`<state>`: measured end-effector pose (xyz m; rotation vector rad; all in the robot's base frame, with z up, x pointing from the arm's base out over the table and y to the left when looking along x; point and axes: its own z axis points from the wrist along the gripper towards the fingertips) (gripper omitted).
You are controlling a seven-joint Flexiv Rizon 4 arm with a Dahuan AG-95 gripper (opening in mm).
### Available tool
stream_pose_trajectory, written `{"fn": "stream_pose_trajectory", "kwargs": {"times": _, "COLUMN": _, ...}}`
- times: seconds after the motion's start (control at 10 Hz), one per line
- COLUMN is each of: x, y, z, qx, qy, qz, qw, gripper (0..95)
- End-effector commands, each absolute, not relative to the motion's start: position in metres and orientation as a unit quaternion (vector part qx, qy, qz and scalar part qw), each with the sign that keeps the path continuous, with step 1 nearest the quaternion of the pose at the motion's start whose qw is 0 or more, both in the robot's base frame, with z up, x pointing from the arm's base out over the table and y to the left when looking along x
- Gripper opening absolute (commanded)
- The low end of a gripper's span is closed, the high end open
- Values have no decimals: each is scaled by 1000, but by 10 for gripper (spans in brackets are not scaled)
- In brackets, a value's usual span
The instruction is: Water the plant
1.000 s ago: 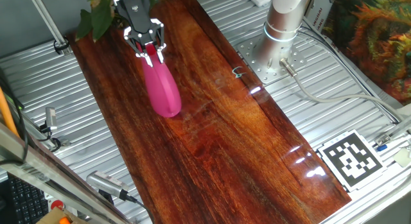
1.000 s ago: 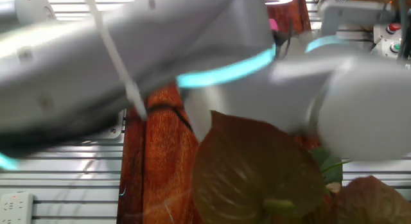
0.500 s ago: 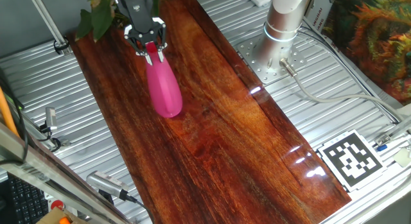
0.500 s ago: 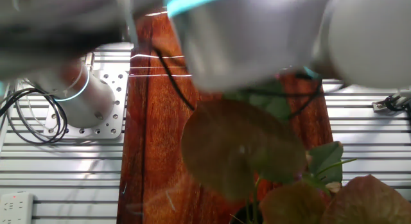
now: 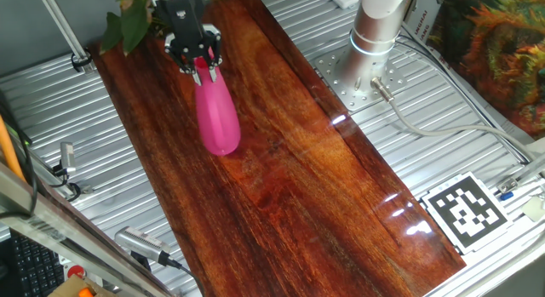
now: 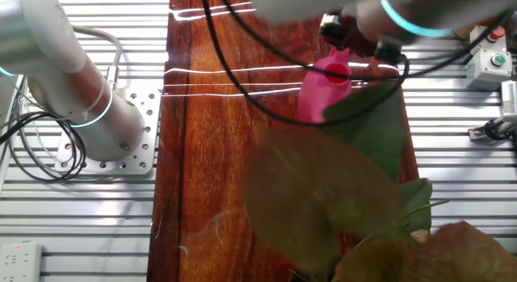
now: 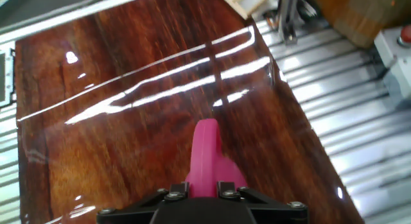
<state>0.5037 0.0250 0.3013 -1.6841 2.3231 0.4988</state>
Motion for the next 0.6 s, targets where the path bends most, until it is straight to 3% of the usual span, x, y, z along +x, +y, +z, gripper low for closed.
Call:
{"fn": "stream_pose_trajectory", "kwargs": {"times": 0.1, "x": 504, "y": 24, "z": 302, "qx": -565, "qy": 809, "qz": 137, "qw": 79, "gripper": 0}}
{"fn": "stream_pose_trajectory", "kwargs": {"times": 0.6, "x": 504, "y": 24, "z": 300, "qx": -553, "qy": 829, "qz": 85, "qw": 30, "gripper": 0}}
